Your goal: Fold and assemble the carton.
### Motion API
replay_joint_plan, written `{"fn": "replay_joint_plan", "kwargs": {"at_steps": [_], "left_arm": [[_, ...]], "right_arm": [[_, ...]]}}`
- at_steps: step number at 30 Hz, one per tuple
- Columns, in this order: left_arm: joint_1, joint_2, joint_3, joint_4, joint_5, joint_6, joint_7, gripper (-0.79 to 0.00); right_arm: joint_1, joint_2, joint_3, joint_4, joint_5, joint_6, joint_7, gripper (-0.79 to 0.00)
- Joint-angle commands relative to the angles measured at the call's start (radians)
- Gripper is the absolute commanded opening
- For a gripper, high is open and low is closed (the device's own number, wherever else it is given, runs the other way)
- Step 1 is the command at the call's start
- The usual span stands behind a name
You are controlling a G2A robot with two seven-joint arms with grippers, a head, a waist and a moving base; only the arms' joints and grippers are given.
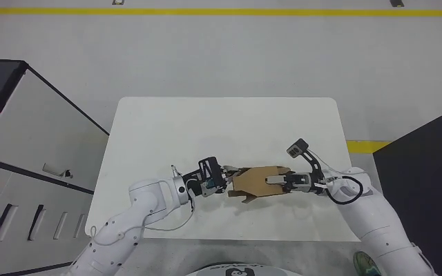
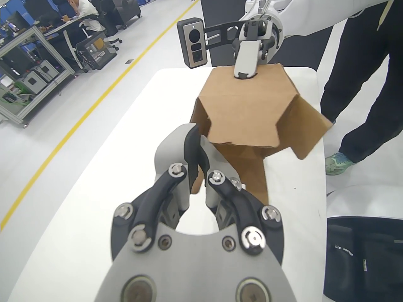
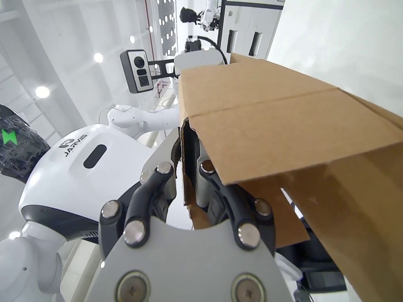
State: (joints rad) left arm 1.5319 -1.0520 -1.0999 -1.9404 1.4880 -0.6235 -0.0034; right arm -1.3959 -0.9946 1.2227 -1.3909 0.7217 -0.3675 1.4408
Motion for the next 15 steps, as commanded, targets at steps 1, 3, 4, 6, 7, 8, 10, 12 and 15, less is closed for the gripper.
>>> {"fn": "replay_joint_plan", "kwargs": {"at_steps": [1, 3, 4, 6, 7, 8, 10, 12, 15], "left_arm": [[0.001, 0.001, -0.006, 0.001, 0.001, 0.004, 0.001, -0.785], [0.004, 0.002, -0.011, 0.000, 0.001, 0.007, 0.002, -0.785], [0.005, 0.002, -0.012, -0.001, 0.003, 0.009, 0.001, -0.785], [0.007, 0.003, -0.014, -0.003, 0.005, 0.010, 0.001, -0.785], [0.008, 0.003, -0.014, -0.003, 0.006, 0.010, 0.001, -0.785], [0.008, 0.004, -0.014, -0.003, 0.008, 0.011, 0.000, -0.785], [0.007, 0.003, -0.011, -0.002, 0.009, 0.013, 0.000, -0.785], [0.005, 0.003, -0.007, 0.000, 0.011, 0.014, 0.001, -0.785], [0.000, 0.003, -0.002, 0.005, 0.010, 0.010, 0.005, -0.785]], "right_arm": [[0.001, 0.001, 0.002, 0.002, 0.005, 0.000, 0.012, -0.785], [0.001, 0.002, 0.005, 0.000, 0.004, 0.004, 0.016, -0.785], [0.000, 0.002, 0.006, -0.002, 0.003, 0.005, 0.016, -0.785], [-0.002, 0.004, 0.008, -0.004, -0.003, 0.007, 0.019, -0.785], [-0.003, 0.004, 0.008, -0.007, -0.007, 0.008, 0.020, -0.785], [-0.003, 0.005, 0.007, -0.011, -0.012, 0.010, 0.022, -0.785], [-0.006, 0.006, 0.006, -0.019, -0.015, 0.015, 0.027, -0.785], [-0.007, 0.007, 0.005, -0.024, -0.020, 0.018, 0.030, -0.785], [-0.008, 0.009, 0.003, -0.031, -0.028, 0.022, 0.034, -0.785]]}}
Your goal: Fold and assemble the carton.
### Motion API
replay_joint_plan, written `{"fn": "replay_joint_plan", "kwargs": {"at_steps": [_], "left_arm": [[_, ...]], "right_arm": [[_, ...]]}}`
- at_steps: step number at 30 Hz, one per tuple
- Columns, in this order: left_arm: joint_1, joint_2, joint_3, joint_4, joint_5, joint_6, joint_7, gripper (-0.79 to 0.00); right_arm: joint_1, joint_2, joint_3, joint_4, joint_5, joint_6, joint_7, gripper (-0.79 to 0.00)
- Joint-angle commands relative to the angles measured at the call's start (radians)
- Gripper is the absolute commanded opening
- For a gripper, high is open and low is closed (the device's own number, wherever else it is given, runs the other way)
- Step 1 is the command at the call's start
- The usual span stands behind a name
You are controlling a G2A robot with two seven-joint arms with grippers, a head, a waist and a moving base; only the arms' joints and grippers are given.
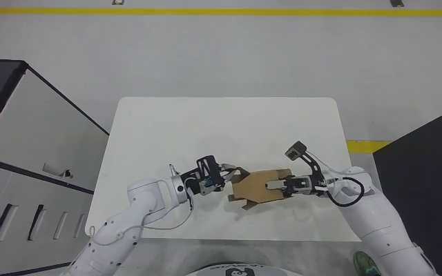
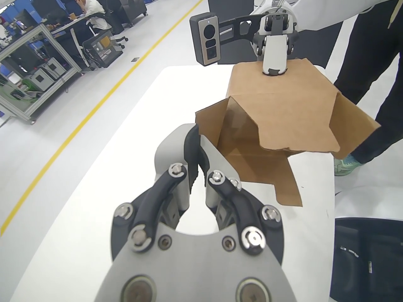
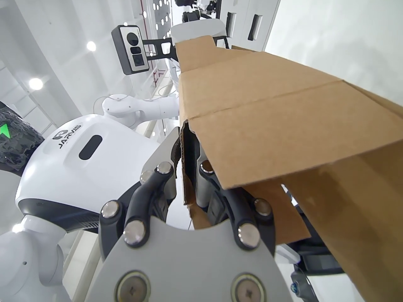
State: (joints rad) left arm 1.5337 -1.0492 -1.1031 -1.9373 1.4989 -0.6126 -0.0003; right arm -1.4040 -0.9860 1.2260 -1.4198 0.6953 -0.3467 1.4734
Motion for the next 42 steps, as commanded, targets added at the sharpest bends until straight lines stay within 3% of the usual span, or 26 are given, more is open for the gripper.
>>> {"fn": "replay_joint_plan", "kwargs": {"at_steps": [1, 13, 29, 42], "left_arm": [[-0.003, 0.000, 0.003, 0.004, -0.002, 0.000, 0.004, -0.785], [-0.015, -0.003, 0.026, 0.010, -0.003, -0.006, 0.016, -0.785], [0.093, 0.020, -0.123, -0.029, -0.028, 0.055, 0.072, -0.785], [0.097, 0.019, -0.115, -0.011, -0.054, 0.052, 0.098, -0.785]], "right_arm": [[-0.001, 0.001, -0.001, -0.003, -0.005, 0.002, 0.002, -0.785], [-0.005, 0.008, -0.005, -0.009, -0.016, -0.002, -0.002, -0.785], [-0.008, 0.002, 0.027, 0.072, 0.196, 0.019, 0.019, -0.785], [-0.014, -0.004, 0.027, 0.060, 0.260, 0.055, 0.009, -0.785]]}}
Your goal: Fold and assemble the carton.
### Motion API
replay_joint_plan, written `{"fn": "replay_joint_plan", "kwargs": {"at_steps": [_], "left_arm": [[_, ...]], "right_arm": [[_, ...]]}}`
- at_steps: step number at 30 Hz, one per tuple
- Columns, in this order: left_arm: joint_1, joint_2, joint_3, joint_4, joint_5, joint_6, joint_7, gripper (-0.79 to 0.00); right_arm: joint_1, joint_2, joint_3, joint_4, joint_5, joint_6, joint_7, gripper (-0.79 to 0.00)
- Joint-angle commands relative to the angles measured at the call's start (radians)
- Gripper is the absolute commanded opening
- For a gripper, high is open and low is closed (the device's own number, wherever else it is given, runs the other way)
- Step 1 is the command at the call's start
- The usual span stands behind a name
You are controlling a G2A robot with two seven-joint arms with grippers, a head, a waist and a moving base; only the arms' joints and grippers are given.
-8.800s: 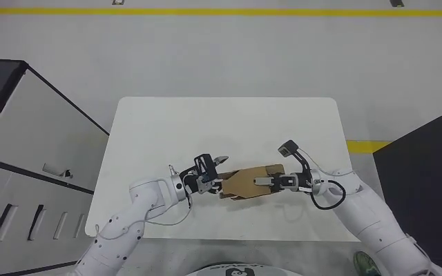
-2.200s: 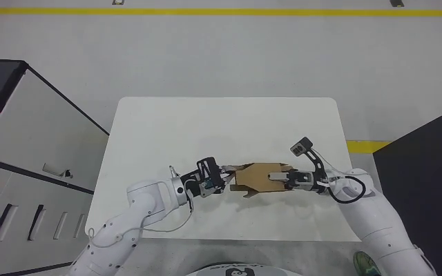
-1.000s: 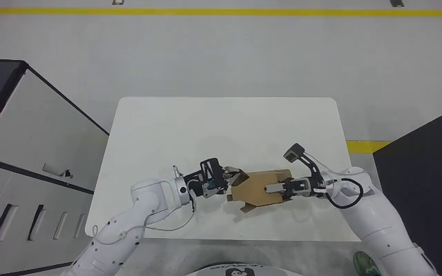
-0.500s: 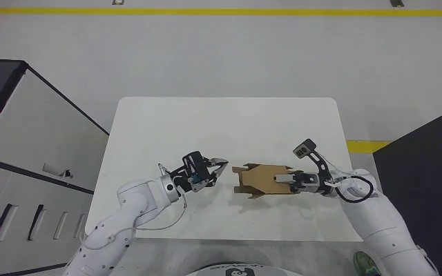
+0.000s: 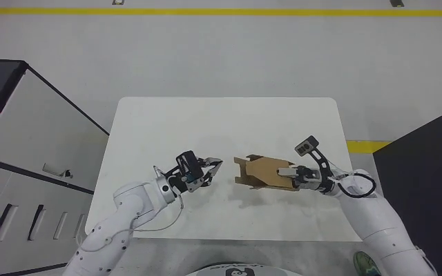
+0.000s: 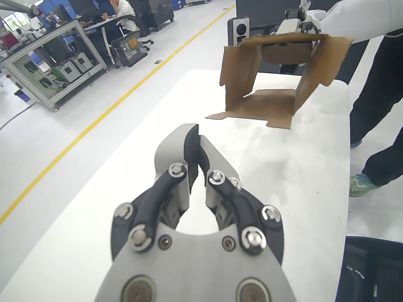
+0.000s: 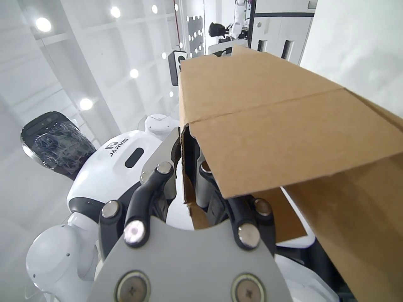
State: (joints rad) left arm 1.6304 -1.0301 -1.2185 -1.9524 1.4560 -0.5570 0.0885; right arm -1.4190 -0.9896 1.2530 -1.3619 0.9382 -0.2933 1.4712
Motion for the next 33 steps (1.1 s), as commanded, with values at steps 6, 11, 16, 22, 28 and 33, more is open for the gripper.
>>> {"fn": "replay_joint_plan", "kwargs": {"at_steps": [6, 11, 16, 22, 28, 33], "left_arm": [[-0.014, 0.000, 0.010, 0.009, -0.049, -0.068, 0.053, -0.785], [-0.021, 0.002, -0.001, 0.012, -0.043, -0.071, 0.038, -0.785], [-0.022, 0.001, 0.013, -0.004, -0.035, -0.085, 0.046, -0.785], [-0.045, -0.004, 0.059, -0.003, -0.056, -0.129, 0.116, -0.785], [-0.077, -0.009, 0.089, 0.008, -0.046, -0.130, 0.125, -0.785], [-0.092, -0.010, 0.091, 0.025, -0.049, -0.127, 0.136, -0.785]], "right_arm": [[0.015, -0.010, -0.010, 0.024, 0.121, 0.023, 0.065, -0.785], [0.020, -0.011, -0.012, 0.028, 0.140, 0.029, 0.065, -0.785], [0.017, -0.013, -0.017, 0.016, 0.145, 0.055, 0.038, -0.785], [0.042, -0.023, -0.047, 0.025, 0.215, 0.147, 0.065, -0.785], [0.074, -0.031, -0.095, 0.042, 0.231, 0.189, 0.065, -0.785], [0.092, -0.033, -0.124, 0.056, 0.241, 0.197, 0.065, -0.785]]}}
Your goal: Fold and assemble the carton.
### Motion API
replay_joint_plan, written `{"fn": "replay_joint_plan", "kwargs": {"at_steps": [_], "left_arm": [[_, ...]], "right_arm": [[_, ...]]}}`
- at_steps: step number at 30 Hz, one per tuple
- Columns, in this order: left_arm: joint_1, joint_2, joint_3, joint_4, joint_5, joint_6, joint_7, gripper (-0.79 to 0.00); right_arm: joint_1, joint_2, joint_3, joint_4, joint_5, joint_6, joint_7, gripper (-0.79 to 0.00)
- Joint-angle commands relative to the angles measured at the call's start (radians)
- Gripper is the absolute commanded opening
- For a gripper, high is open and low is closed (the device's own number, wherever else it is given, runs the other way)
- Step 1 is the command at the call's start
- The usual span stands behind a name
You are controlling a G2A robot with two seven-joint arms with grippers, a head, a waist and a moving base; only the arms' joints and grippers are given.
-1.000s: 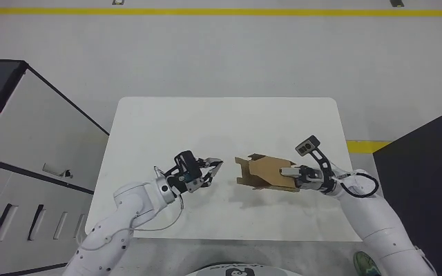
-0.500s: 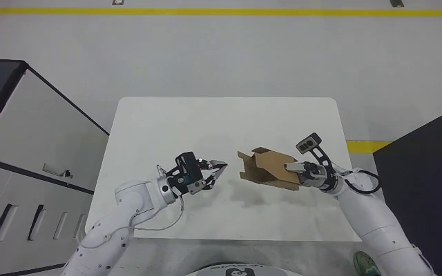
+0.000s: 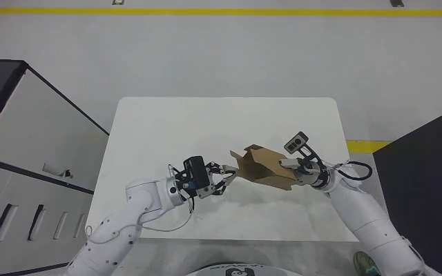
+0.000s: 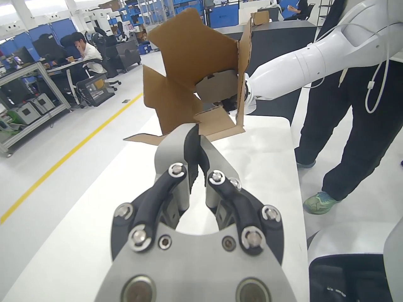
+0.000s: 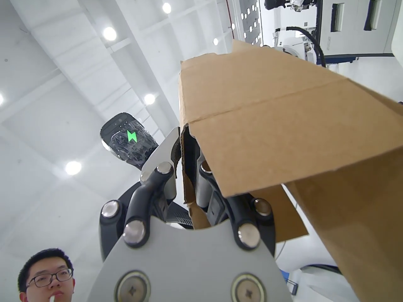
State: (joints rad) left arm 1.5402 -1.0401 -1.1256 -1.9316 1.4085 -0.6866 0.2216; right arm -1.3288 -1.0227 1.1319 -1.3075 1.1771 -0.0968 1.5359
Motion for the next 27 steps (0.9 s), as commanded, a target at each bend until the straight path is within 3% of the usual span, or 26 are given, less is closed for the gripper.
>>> {"fn": "replay_joint_plan", "kwargs": {"at_steps": [1, 27], "left_arm": [[-0.003, 0.000, -0.004, 0.011, -0.005, 0.007, 0.005, -0.785], [-0.092, -0.013, 0.076, 0.073, 0.014, -0.052, 0.035, -0.785]], "right_arm": [[0.004, 0.000, -0.006, 0.006, 0.004, -0.001, 0.000, -0.785], [0.034, 0.025, -0.043, 0.049, -0.037, -0.033, 0.000, -0.785]]}}
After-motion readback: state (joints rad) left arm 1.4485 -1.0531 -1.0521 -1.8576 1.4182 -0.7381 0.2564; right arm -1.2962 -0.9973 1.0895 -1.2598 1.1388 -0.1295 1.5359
